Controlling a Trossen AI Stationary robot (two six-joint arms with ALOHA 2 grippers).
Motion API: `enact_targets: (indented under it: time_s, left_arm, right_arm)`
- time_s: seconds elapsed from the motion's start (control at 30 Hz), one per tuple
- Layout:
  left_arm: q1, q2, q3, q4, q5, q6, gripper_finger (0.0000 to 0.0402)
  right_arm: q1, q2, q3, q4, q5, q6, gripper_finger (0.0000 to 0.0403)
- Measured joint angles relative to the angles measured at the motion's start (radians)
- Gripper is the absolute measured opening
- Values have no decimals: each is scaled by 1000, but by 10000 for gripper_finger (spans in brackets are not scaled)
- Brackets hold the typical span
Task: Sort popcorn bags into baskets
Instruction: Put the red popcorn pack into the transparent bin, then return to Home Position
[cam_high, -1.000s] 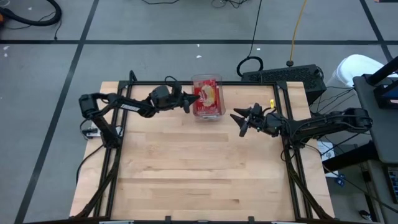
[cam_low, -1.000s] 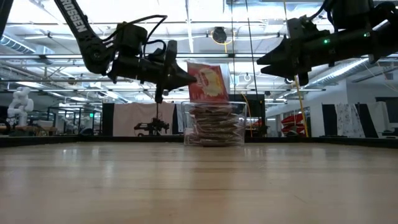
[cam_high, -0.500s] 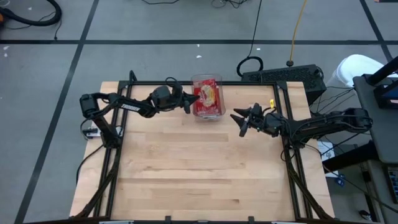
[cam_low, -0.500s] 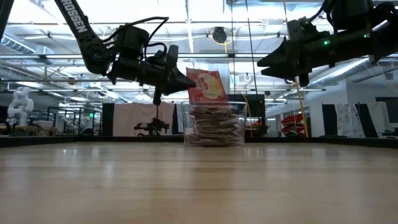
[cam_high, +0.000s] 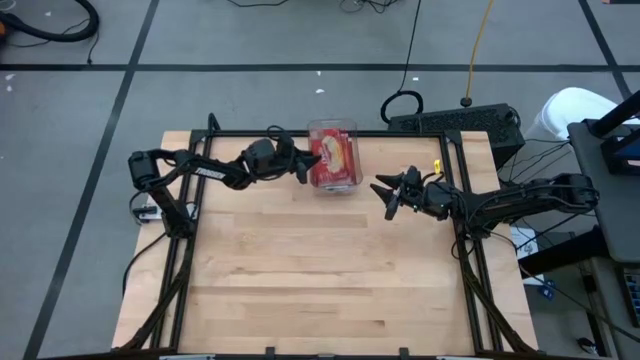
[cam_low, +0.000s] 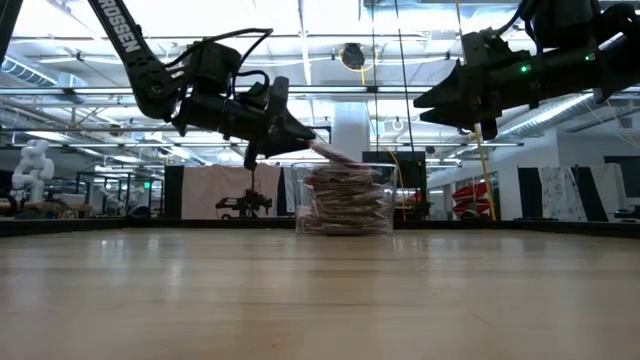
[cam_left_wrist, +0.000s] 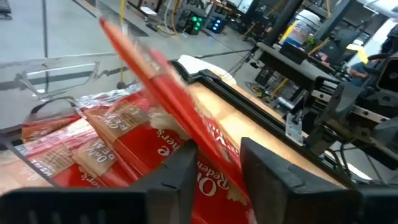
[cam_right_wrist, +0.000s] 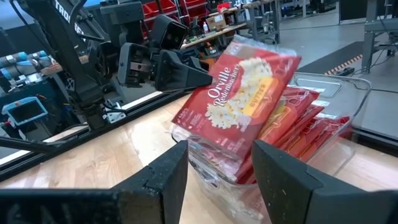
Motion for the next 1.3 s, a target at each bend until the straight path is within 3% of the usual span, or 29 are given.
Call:
enact_targets:
  time_s: [0.37,0.57,0.8,0.97,1.13,1.3]
  left_arm:
    - [9,0,0,-94,-63,97,173]
    - [9,-5,0,-127,-63,100,175]
    - [-11,-148,-25,-207,-67,183,137]
    - [-97,-288,-132,-71,-115,290,97]
    - [-228,-402,-285,37,-173,363,51]
    - [-344,-467,-408,79,-213,371,7]
  right_arm:
    - [0,0,0,0,0,13,169]
    - [0,0,0,-9,-2,-7,169]
    - [0,0,0,-8,-165,-135,169]
    - [1,0,0,-8,-289,-256,155]
    - [37,0,0,-8,-315,-321,102]
    - [80,-9,0,-34,-315,-392,20]
